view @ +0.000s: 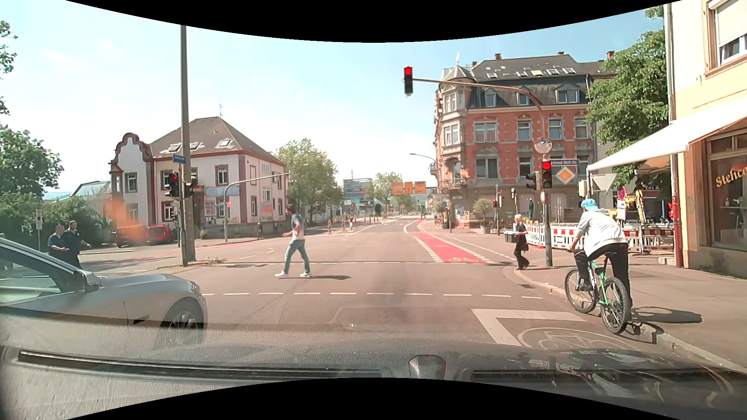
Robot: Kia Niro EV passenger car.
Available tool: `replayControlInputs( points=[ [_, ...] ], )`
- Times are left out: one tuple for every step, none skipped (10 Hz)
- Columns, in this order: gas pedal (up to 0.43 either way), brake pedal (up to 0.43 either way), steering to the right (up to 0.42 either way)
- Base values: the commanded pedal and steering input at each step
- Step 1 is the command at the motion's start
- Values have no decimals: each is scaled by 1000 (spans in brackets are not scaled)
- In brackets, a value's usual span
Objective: Follow the waypoints while adhering to traffic rules and regulations
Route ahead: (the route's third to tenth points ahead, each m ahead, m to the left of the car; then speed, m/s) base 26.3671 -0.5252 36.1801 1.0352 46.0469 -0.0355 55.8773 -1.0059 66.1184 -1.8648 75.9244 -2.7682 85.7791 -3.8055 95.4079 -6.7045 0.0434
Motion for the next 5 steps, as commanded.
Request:
replayControlInputs(
  points=[
    [0,280,8],
    [0,280,8],
    [0,280,8],
    [0,280,8],
    [0,280,8]
  ],
)
